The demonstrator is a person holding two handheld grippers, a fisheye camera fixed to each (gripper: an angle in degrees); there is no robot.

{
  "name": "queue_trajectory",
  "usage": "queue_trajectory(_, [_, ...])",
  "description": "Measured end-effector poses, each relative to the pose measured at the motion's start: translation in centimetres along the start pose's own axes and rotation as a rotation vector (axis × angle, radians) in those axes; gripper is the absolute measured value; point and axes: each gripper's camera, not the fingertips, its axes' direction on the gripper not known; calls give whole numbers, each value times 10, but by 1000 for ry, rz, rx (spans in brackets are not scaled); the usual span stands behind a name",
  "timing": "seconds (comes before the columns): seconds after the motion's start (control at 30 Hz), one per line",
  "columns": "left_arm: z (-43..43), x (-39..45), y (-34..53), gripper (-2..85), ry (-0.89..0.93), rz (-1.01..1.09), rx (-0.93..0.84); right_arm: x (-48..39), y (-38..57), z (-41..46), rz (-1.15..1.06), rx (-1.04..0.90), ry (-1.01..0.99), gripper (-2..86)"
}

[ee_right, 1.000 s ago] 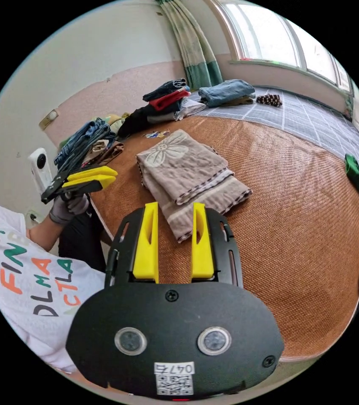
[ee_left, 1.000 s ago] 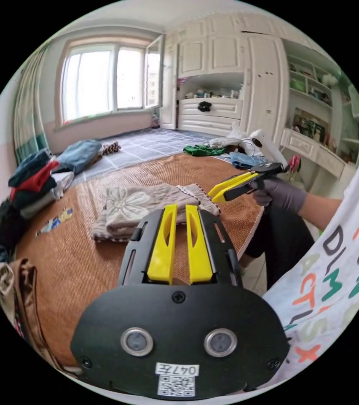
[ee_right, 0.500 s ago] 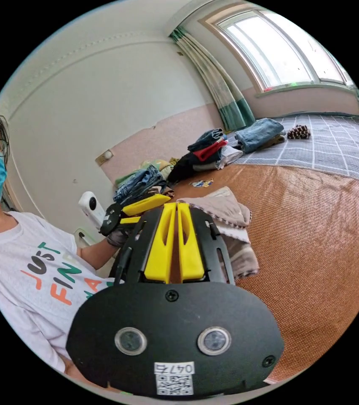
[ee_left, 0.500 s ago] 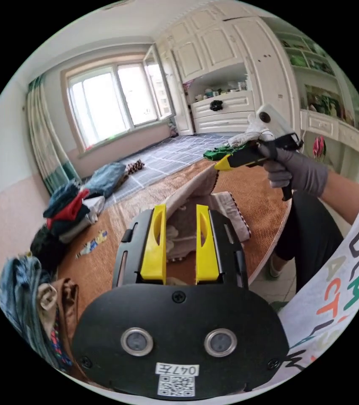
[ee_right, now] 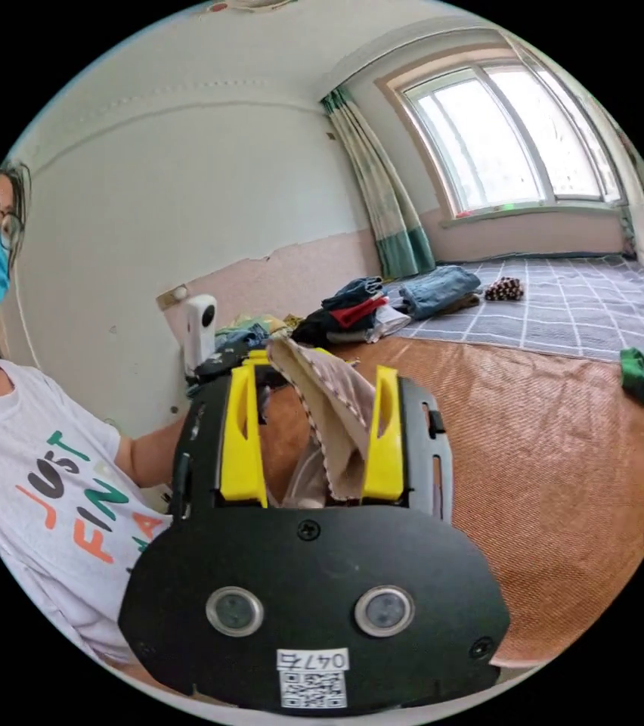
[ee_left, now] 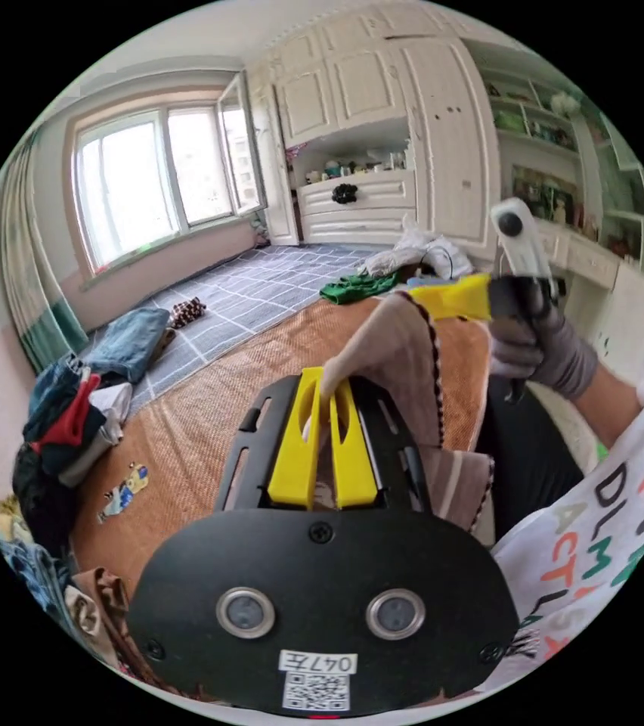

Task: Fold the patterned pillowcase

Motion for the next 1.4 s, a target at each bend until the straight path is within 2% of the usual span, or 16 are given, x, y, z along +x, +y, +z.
queue_trajectory(0.07, [-6,-23,-2,-5,-4,-41,5,-19,12,10,-76,-107,147,209])
queue_trajectory(0.13, [-9,-37,-3,-4,4,-47,3,-32,19,30,-137,-186,180,196])
queue_trajectory(0.17, [-9,-44,-3,-2,17,-38,0,-36,22,44,-158,-223,212,115])
queue_trajectory(0.23, [-9,-51,-3,2,26,-23,-2,-36,24,59,-178,-257,278,38])
queue_trajectory(0.3, [-13,-65,5,19,-36,-60,-9,-30,17,59,-175,-242,287,10])
queue_trajectory(0.43, [-30,-111,56,130,-107,-254,-19,-32,-23,29,-161,-156,244,-2])
queue_trajectory(0.57, [-10,-149,141,169,37,-472,-20,-53,-54,4,-209,-55,215,-5])
queue_trajectory(0.67, [30,-149,160,191,148,-520,-73,-69,-72,-13,-221,14,186,-6])
queue_trajectory(0.77, [65,-121,138,177,288,-462,-57,-87,-86,-28,-245,80,177,-6])
queue_trajectory(0.9, [96,-66,85,7,392,-273,-78,-108,-102,-50,-307,143,210,-6])
queue_trajectory(0.93, [93,-65,78,3,385,-269,-70,-112,-107,-57,-329,149,259,-6])
queue_trajectory(1.03, [73,-83,33,-7,239,-248,-77,-96,-125,-65,-349,134,453,-6])
queue_trajectory(1.13, [50,-129,-37,-8,-74,-246,-103,-35,-155,-54,-288,22,581,-5])
queue_trajectory(1.23, [20,-143,-112,-8,-317,-175,-73,19,-169,-41,-290,11,547,-3])
queue_trajectory(1.3, [-8,-115,-151,-7,-511,-83,-35,28,-168,-33,-335,29,506,-2])
queue_trajectory(1.4, [-13,-67,-150,-3,-604,72,-86,31,-149,-15,-458,35,430,-2])
